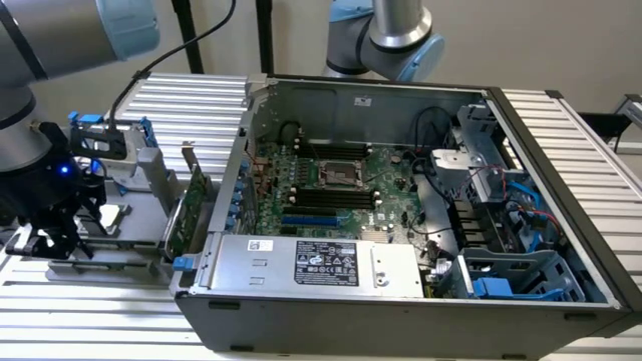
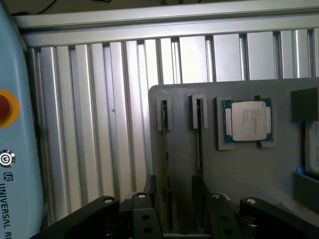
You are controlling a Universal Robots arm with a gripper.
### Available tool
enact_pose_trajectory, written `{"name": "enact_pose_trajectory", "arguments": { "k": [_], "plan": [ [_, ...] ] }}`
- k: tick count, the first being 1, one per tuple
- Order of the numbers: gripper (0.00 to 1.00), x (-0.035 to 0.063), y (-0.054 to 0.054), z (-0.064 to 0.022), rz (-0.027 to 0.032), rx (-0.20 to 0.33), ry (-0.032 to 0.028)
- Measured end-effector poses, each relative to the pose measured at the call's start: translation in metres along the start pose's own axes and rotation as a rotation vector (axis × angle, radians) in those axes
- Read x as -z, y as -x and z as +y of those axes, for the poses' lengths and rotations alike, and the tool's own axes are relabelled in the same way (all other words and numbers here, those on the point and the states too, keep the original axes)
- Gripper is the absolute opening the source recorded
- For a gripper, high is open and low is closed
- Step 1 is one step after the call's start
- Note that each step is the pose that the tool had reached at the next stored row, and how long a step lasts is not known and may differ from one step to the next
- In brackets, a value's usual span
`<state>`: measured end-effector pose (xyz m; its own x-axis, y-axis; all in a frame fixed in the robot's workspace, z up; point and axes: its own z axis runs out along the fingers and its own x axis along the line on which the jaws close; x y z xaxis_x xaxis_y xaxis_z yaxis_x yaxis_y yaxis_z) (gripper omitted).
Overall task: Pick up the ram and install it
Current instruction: 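Pick up the ram and move it above insertion slot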
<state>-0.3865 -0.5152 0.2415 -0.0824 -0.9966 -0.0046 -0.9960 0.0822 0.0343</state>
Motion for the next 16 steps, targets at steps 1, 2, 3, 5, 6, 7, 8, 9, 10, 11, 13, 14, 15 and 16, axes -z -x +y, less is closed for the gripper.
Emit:
{"name": "enact_pose_trajectory", "arguments": {
  "k": [1,2,3,5,6,7,8,9,10,11,13,14,15,16],
  "plan": [
    [0.42,-0.0018,0.0,-0.0001,0.0001,0.001,0.0],
    [0.42,-0.0037,0.0,-0.0002,0.0,0.001,-0.0001],
    [0.42,-0.0055,0.0,-0.0002,0.0001,0.002,0.0],
    [0.42,-0.009,-0.001,-0.0003,0.0001,0.003,0.0],
    [0.42,-0.0109,-0.001,-0.0004,0.0,0.003,-0.0001],
    [0.42,-0.0127,-0.001,-0.0005,0.0001,0.003,-0.0001],
    [0.42,-0.0145,-0.001,-0.0006,0.0002,0.004,0.0],
    [0.42,-0.0163,-0.001,-0.0007,0.0002,0.004,0.0],
    [0.42,-0.0181,-0.001,-0.0009,0.0001,0.004,-0.0001],
    [0.42,-0.0199,-0.001,-0.001,0.0002,0.004,0.0001],
    [0.42,-0.0236,-0.001,-0.0013,0.0001,0.004,0.0],
    [0.42,-0.0255,-0.001,-0.0014,0.0001,0.004,0.0],
    [0.42,-0.0273,-0.001,-0.0015,0.0001,0.005,-0.0001],
    [0.42,-0.0291,-0.001,-0.0017,0.0001,0.005,0.0]
  ]
}}
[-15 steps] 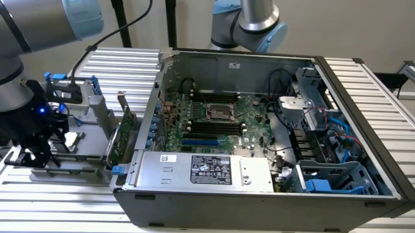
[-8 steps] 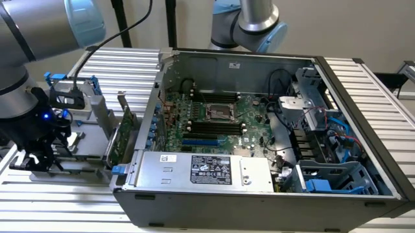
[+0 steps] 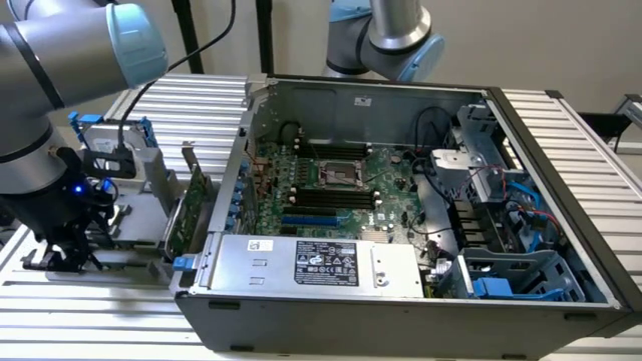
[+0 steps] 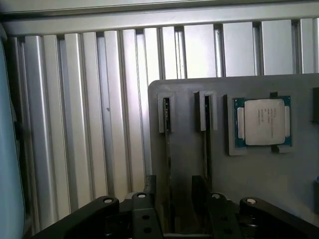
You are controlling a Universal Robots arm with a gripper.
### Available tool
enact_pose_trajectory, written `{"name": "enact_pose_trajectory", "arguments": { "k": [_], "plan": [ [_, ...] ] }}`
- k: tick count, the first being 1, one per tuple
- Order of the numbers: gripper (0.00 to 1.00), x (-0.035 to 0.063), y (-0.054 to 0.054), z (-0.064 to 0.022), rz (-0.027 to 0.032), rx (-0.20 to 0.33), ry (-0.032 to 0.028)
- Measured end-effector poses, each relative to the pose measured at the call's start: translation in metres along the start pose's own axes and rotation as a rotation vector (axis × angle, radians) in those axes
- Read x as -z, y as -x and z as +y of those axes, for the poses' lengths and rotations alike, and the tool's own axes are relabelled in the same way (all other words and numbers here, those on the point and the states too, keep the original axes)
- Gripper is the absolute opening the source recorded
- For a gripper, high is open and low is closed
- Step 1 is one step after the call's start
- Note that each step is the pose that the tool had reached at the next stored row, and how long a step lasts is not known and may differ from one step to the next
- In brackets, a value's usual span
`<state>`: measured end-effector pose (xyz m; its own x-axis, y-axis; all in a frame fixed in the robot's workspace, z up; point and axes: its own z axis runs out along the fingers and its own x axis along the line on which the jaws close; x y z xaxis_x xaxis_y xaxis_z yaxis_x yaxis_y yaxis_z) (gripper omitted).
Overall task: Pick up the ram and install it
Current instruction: 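Pick up the ram and move it above insertion slot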
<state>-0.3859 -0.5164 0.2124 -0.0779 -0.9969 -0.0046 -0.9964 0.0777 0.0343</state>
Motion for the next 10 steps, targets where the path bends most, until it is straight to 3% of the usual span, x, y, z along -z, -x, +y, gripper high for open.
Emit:
{"name": "enact_pose_trajectory", "arguments": {
  "k": [10],
  "plan": [
    [0.42,-0.0109,0.0,-0.001,0.0005,0.009,0.0003]
  ]
}}
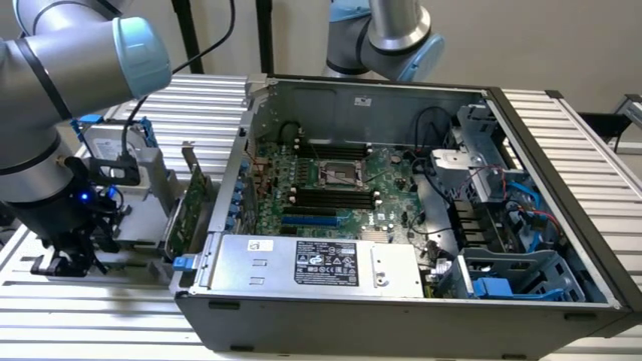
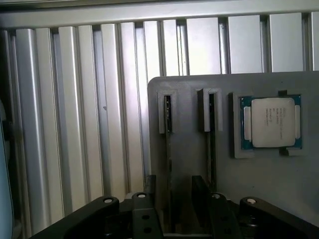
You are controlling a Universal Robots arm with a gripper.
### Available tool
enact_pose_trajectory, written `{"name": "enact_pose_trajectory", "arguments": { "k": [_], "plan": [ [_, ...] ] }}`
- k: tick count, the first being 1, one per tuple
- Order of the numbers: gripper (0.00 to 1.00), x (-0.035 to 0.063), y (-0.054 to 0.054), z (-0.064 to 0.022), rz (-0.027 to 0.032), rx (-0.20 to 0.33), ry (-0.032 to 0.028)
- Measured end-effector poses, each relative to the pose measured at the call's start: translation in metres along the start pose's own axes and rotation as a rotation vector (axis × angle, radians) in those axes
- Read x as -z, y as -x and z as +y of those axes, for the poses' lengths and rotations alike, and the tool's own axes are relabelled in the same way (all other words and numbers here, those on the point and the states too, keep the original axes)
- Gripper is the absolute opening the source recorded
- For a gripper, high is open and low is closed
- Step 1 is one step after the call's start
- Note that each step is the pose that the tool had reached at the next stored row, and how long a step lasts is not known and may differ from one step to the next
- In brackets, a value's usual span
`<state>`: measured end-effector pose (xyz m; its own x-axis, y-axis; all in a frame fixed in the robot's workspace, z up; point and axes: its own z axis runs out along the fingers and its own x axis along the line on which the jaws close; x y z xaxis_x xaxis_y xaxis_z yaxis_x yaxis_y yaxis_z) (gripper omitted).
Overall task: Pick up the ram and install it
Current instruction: 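Pick up the ram and move it above insertion slot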
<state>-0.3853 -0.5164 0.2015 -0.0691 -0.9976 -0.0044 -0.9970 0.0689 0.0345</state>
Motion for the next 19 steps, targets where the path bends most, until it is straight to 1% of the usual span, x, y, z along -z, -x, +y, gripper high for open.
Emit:
{"name": "enact_pose_trajectory", "arguments": {
  "k": [7,11,13,14,19],
  "plan": [
    [0.42,-0.001,0.0,0.0,0.0009,0.031,-0.0001],
    [0.42,-0.002,0.0001,-0.0001,0.001,0.039,-0.0001],
    [0.4,-0.0026,0.0001,-0.0002,0.0012,0.041,0.0],
    [0.33,-0.0028,0.0001,-0.0002,0.0013,0.042,0.0],
    [0.33,-0.0041,0.0001,-0.0005,0.0014,0.045,0.0]
  ]
}}
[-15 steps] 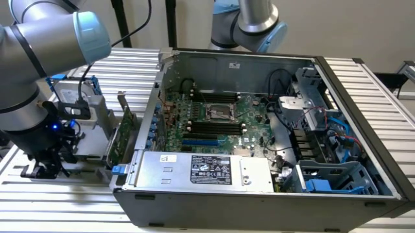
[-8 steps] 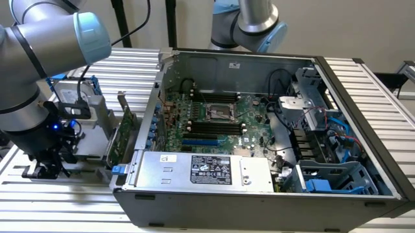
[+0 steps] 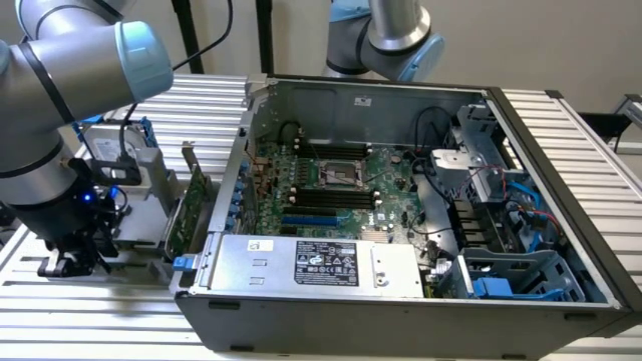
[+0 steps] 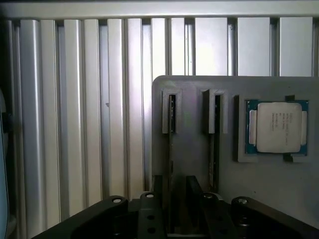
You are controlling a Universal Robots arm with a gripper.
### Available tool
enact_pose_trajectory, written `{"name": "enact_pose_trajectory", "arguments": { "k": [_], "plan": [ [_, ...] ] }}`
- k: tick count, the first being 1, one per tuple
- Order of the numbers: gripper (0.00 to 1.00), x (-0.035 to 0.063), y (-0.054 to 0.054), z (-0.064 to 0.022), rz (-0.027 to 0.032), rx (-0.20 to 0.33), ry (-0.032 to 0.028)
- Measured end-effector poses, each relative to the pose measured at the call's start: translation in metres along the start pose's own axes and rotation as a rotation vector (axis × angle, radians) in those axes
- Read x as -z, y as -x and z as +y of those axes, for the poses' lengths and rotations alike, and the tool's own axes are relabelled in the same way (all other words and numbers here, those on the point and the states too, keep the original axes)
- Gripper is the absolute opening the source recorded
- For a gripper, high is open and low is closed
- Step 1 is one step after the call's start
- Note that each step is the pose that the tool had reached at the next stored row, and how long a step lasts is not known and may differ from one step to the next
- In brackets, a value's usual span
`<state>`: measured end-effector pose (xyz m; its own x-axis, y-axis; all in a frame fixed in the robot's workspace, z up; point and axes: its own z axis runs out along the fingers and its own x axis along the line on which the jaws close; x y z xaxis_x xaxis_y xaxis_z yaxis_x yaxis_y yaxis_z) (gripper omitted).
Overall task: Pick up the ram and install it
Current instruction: 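Pick up the ram and move it above insertion slot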
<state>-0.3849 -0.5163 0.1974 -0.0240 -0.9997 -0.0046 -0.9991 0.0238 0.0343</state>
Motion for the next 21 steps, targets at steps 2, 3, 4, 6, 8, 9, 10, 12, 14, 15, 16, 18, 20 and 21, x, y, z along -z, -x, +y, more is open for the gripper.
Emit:
{"name": "enact_pose_trajectory", "arguments": {
  "k": [2,3,4,6,8,9,10,12,14,15,16,18,20,21],
  "plan": [
    [0.31,-0.0003,0.0,-0.0002,0.0001,0.001,0.0001],
    [0.24,-0.0005,0.0,-0.0003,0.0001,0.002,0.0001],
    [0.24,-0.0006,0.0,-0.0004,0.0001,0.003,0.0002],
    [0.24,-0.0006,0.0,-0.0005,0.0001,0.003,0.0004],
    [0.15,-0.0006,-0.0001,-0.0006,0.0002,0.003,0.0005],
    [0.15,-0.0006,0.0,-0.0006,0.0001,0.003,0.0006],
    [0.15,-0.0006,0.0,-0.0006,0.0001,0.003,0.0006],
    [0.13,-0.0006,0.0,-0.0006,0.0001,0.003,0.0006],
    [0.13,-0.0006,0.0,-0.0006,0.0001,0.003,0.0006],
    [0.13,-0.0006,0.0,-0.0006,0.0001,0.003,0.0006],
    [0.13,-0.0007,0.0,-0.0006,0.0001,0.003,0.0006],
    [0.13,-0.0005,0.0,-0.0006,0.0001,0.003,0.0006],
    [0.13,-0.0001,0.0,-0.0006,0.0,0.003,0.0005],
    [0.13,0.0006,0.0,-0.0005,0.0001,0.003,0.0007]
  ]
}}
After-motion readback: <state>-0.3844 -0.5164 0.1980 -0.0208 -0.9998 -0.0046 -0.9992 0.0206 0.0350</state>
